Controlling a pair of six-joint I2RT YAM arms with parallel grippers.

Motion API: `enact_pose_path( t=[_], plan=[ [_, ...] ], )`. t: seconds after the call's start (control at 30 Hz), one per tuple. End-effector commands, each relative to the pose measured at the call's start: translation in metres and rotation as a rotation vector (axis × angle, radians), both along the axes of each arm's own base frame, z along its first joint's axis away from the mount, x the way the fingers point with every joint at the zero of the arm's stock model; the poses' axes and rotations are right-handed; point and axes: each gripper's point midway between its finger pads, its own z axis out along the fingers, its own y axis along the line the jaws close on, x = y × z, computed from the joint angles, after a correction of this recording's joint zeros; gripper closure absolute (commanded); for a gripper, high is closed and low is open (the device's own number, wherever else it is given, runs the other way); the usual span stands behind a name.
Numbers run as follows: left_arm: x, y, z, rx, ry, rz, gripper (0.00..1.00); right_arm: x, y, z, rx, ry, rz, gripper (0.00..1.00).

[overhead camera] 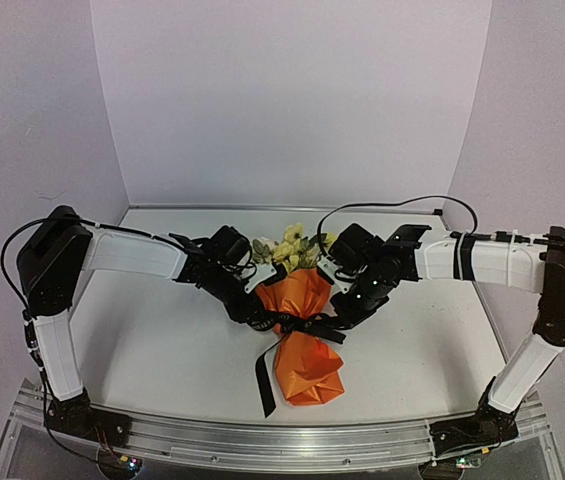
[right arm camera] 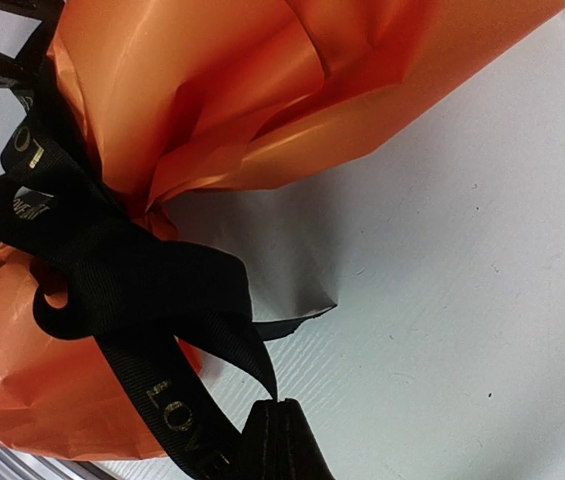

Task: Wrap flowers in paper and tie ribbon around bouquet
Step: Cross the half-tied ribbon over the folded bouquet.

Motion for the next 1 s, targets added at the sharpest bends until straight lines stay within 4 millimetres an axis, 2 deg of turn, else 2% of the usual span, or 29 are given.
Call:
enact_pose_path(
  t=[0.0,0.3,0.5,0.6,0.8,0.97],
  plan=[
    [0.013,-0.013,0.012,-0.027,-0.060,0.012,0.64,-0.001,0.000,0.010,0.029,-0.020,-0.012,1.00],
    [0.008,-0.024,0.017,-0.070,-0.083,0.012,0.73,-0.001,0.000,0.009,0.029,-0.020,-0.015,1.00],
    [0.000,-0.026,0.019,-0.087,-0.078,0.009,0.88,-0.001,-0.001,0.009,0.030,-0.020,-0.017,1.00],
    [-0.002,-0.026,0.025,-0.108,-0.080,0.021,0.99,-0.001,-0.001,0.010,0.031,-0.022,-0.018,1.00],
    [-0.002,-0.020,0.044,-0.147,-0.108,0.070,1.00,0.000,-0.004,0.009,0.017,-0.035,-0.022,1.00],
    [-0.003,-0.009,0.057,-0.176,-0.135,0.121,1.00,0.009,-0.017,0.010,-0.040,-0.086,-0.064,1.00]
  ],
)
